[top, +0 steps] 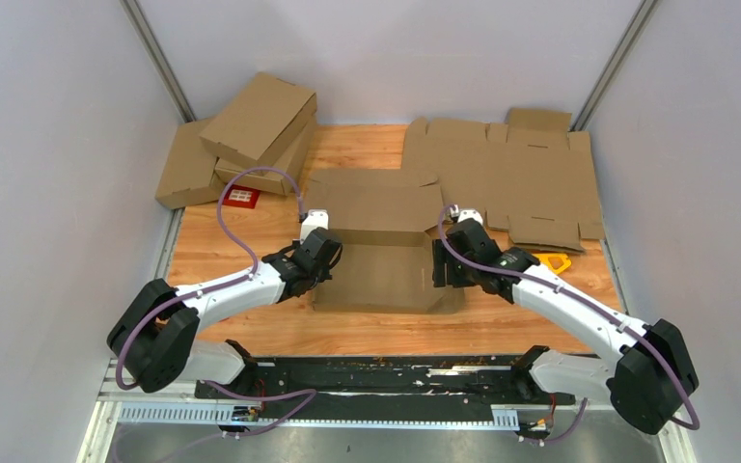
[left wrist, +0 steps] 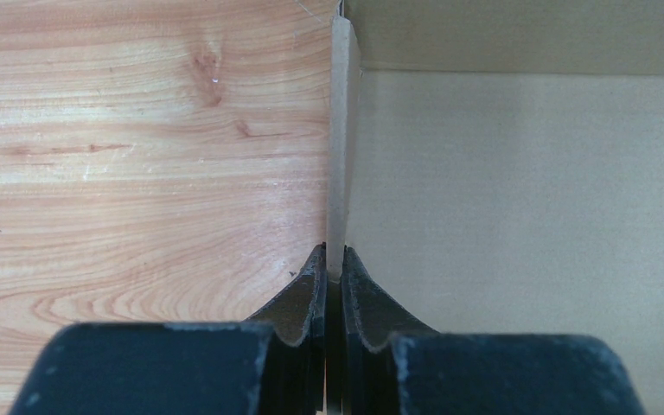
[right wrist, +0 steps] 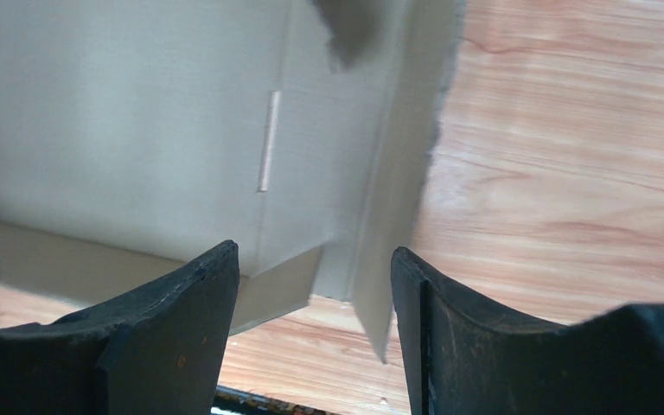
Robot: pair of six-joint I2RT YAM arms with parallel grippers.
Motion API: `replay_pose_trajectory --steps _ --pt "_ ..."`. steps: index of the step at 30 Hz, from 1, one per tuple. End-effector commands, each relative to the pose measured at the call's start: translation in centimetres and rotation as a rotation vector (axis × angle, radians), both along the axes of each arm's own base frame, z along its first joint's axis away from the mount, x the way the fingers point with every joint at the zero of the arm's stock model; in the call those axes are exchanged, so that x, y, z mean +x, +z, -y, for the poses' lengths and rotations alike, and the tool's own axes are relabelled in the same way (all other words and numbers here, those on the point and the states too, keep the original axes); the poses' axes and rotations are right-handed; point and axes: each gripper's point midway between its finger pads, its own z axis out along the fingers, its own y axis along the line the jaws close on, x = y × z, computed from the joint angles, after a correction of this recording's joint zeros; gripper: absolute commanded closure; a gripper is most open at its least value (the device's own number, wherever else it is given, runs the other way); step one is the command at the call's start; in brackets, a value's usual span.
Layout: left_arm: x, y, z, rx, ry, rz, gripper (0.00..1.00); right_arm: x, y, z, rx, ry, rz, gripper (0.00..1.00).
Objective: Fold the paper box
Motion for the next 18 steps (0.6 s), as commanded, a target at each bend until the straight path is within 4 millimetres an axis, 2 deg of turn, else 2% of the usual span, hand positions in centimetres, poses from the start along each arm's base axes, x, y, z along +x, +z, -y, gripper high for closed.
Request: replay_pose_trajectory --steps 1,4,7,8,10,13,14,18 --pt "0.6 0.6 0.2 -0.008 0.004 0.028 1.0 1.6 1.1 3.0 -0.086 -0.126 0.064 0.34" --pt "0.6 0.7 0.3 -0.01 0.001 0.028 1.0 2.1 -0.1 4.0 -0.117 -0.167 0.053 0.35" --pt "0.6 0.6 0.3 -0.009 0.0 0.029 1.0 2.3 -1.5 3.8 -0.136 -0.161 0.009 0.41" --pt "0.6 0.6 0.2 -0.008 0.001 0.028 1.0 2.2 -1.8 3.4 -0.131 -0.146 -0.007 0.45" --pt "0.6 0.5 0.3 -0.011 -0.001 0.026 1.0 2.2 -1.8 2.5 -0.105 -0.104 -0.024 0.62" --pt "0.6 0.4 0.4 -0.015 -0.004 0.021 1.0 2.0 -0.8 0.9 -0.043 -0.043 -0.033 0.93" --pt "0.5 0.4 0.4 -0.016 -0.003 0.02 1.0 1.9 -0.2 0.6 -0.022 -0.03 -0.029 0.99" --pt "0.6 0.4 0.4 -0.023 0.003 0.025 1.0 1.4 3.0 -1.5 0.118 0.022 0.016 1.0"
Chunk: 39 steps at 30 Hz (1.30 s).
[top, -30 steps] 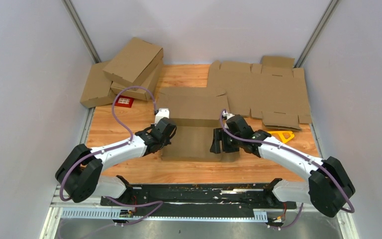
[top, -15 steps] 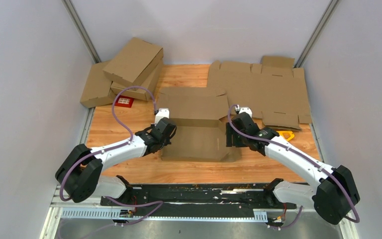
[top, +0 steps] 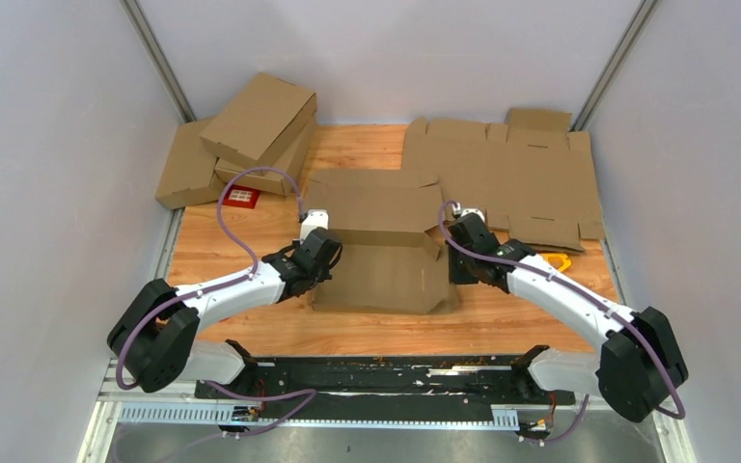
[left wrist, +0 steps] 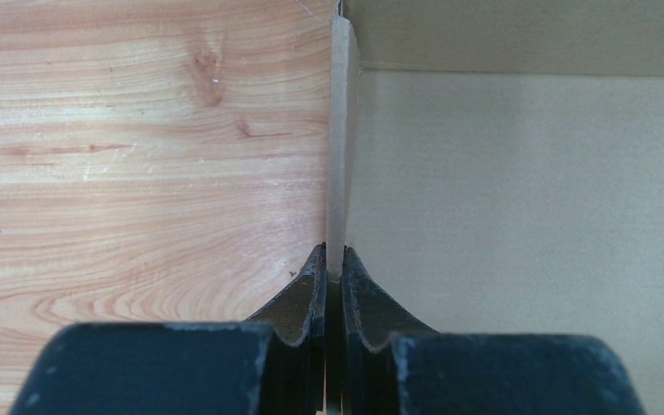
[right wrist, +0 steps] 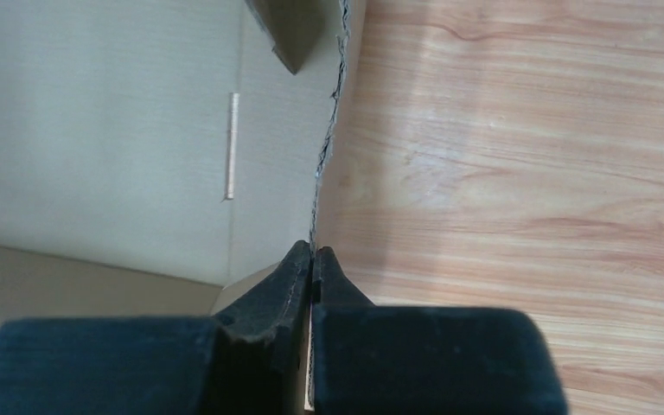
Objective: Fold the paper box
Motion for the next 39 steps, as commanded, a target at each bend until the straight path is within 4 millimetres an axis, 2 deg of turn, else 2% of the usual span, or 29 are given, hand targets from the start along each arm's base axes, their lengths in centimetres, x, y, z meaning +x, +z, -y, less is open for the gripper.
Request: replay_pose_trajectory --steps 1,4,10,13,15,17,19,25,28,31,34,36,39 --pt "0.6 0.4 0.5 -0.027 0.005 0.03 1.0 0.6 5.7 -3.9 0.23 0.082 0.111 1.0" --pt "0.6 0.4 0.8 -0.037 -0.007 0.026 1.0 -0.2 7.0 -5.9 0.328 0.138 0.112 1.0" --pt "0.5 0.1 1.5 -0.052 -0.043 0.011 1.0 -0.1 5.9 -7.5 0.288 0.17 0.065 0.99" --pt "0.5 -0.1 1.4 -0.038 -0.047 0.0 1.0 0.0 5.6 -8.1 0.267 0.185 0.067 0.92" --pt "0.4 -0.2 1.5 -0.038 -0.051 -0.005 1.0 0.1 5.6 -8.3 0.266 0.195 0.072 0.86" --pt "0.4 -0.3 1.6 -0.04 -0.055 -0.01 1.0 0.1 5.3 -8.3 0.259 0.206 0.076 0.71" --pt "0.4 -0.5 1.9 -0.046 -0.062 -0.017 1.0 0.1 4.8 -8.2 0.244 0.208 0.077 0.63" --pt "0.4 -0.6 2.0 -0.042 -0.069 -0.026 1.0 -0.2 3.4 -8.3 0.236 0.218 0.042 0.61" --pt "0.4 -0.6 1.9 -0.037 -0.066 -0.025 1.0 -0.2 3.3 -8.0 0.212 0.221 0.035 0.62" --pt "0.4 -0.5 1.7 -0.032 -0.058 -0.021 1.0 0.5 4.4 -5.6 0.124 0.157 0.097 0.58" --pt "0.3 -0.5 1.6 -0.035 -0.047 -0.022 1.0 1.6 5.5 -0.8 0.018 -0.022 0.156 0.6" --pt "0.2 -0.5 1.6 -0.048 -0.044 -0.023 1.0 2.0 5.8 2.1 0.03 -0.117 0.177 0.59" --pt "0.1 -0.7 1.9 -0.077 -0.049 -0.032 1.0 2.3 6.4 5.1 0.123 -0.237 0.247 0.58"
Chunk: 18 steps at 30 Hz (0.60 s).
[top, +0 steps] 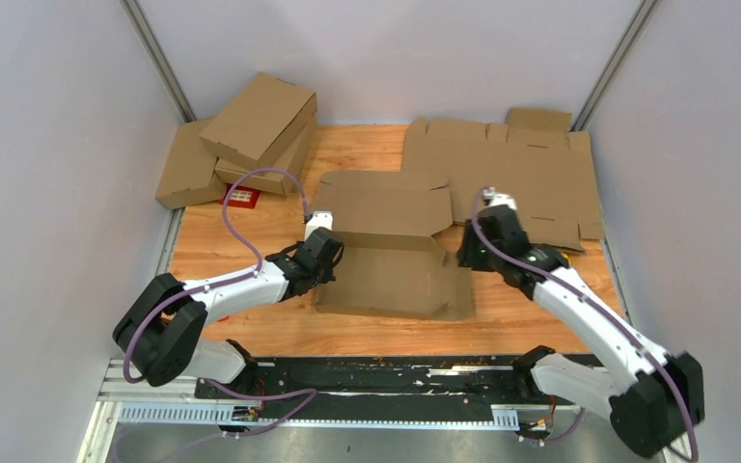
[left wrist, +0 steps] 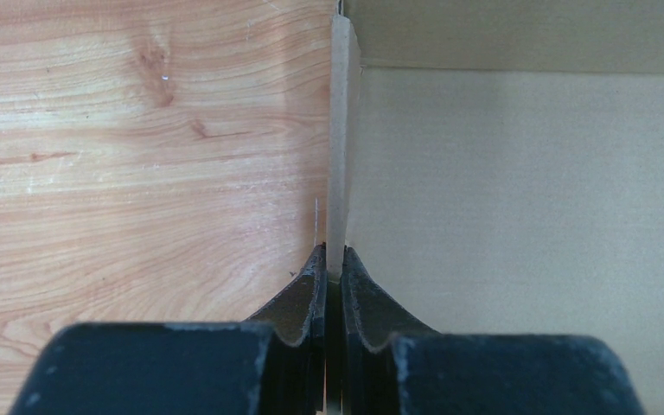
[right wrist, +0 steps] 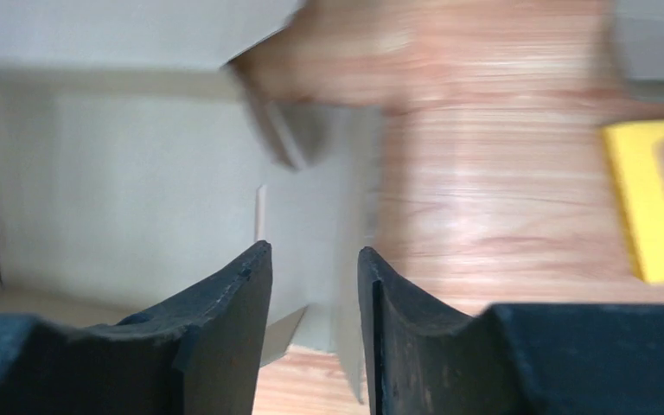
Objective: Fold the paper box
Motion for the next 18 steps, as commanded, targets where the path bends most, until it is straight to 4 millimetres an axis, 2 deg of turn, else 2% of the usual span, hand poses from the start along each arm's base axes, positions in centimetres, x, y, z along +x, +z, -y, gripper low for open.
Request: replay_pose_trajectory --steps 1,4,6,13,18 --pt "0.1 0.4 0.8 -0.055 -0.006 -0.004 1.0 0.6 0.8 6.2 0.054 -0.258 0.111 0.56" --pt "0.1 0.6 0.6 -0.079 -0.001 -0.006 1.0 0.4 -0.3 9.3 0.059 -0.423 0.154 0.43" --pt "0.1 0.8 0.6 -0.114 0.0 -0.005 1.0 0.1 -1.4 9.9 0.061 -0.462 0.14 0.41" --pt "0.3 3.1 -0.2 -0.214 0.029 0.082 1.0 0.0 -4.7 9.0 0.068 -0.426 0.034 0.41" --pt "0.2 3.7 -0.9 -0.253 0.047 0.106 1.0 -0.2 -7.4 6.5 0.124 -0.296 -0.072 0.41"
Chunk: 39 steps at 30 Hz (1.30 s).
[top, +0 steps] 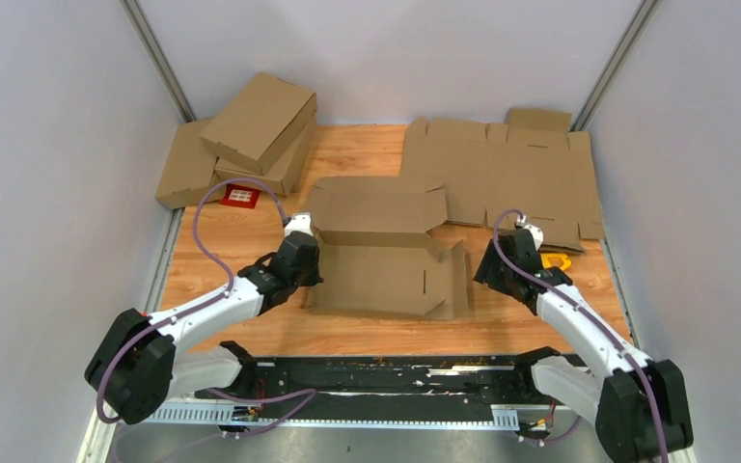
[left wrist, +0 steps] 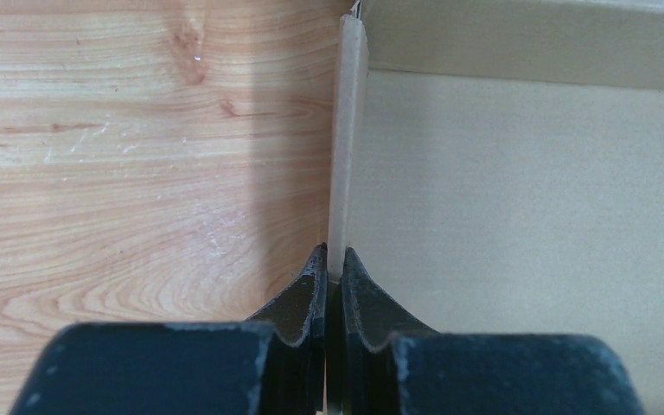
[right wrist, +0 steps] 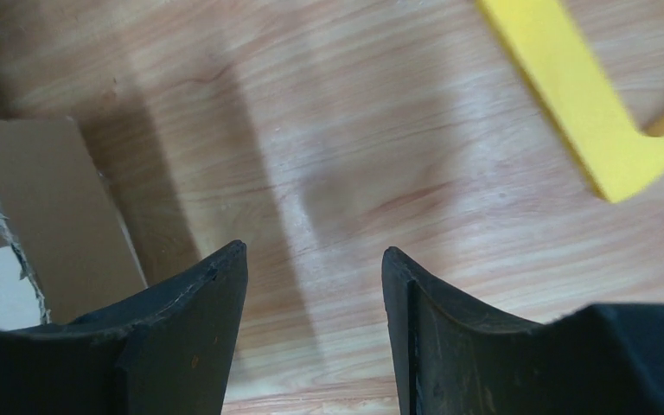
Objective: Fold the paper box
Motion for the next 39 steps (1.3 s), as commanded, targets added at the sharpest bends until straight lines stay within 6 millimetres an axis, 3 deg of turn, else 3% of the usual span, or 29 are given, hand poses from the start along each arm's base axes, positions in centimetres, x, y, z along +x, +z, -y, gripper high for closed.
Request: replay_pose_trajectory --steps 1,6,9,17,25,39 --pt "1.2 2.2 0.9 -0.118 0.02 0.073 1.0 1.0 -1.0 -3.6 0.129 0.152 -0.016 0.41" --pt "1.1 2.2 1.2 -0.138 0.007 0.065 1.0 0.2 -0.4 -9.0 0.364 0.39 -0.026 0.41" --pt "1.2 2.3 1.2 -0.141 0.006 0.067 1.0 0.1 0.7 -10.3 0.45 0.434 0.04 0.36" --pt "1.2 2.0 1.5 -0.142 -0.011 0.06 1.0 -0.7 3.2 -11.5 0.506 0.535 0.148 0.35" --pt "1.2 1.7 1.7 -0.131 -0.033 0.052 1.0 -1.6 3.7 -12.9 0.572 0.601 0.157 0.36" --pt "1.2 1.3 1.8 -0.114 -0.047 0.035 1.0 -1.8 6.6 -15.2 0.683 0.678 0.239 0.37"
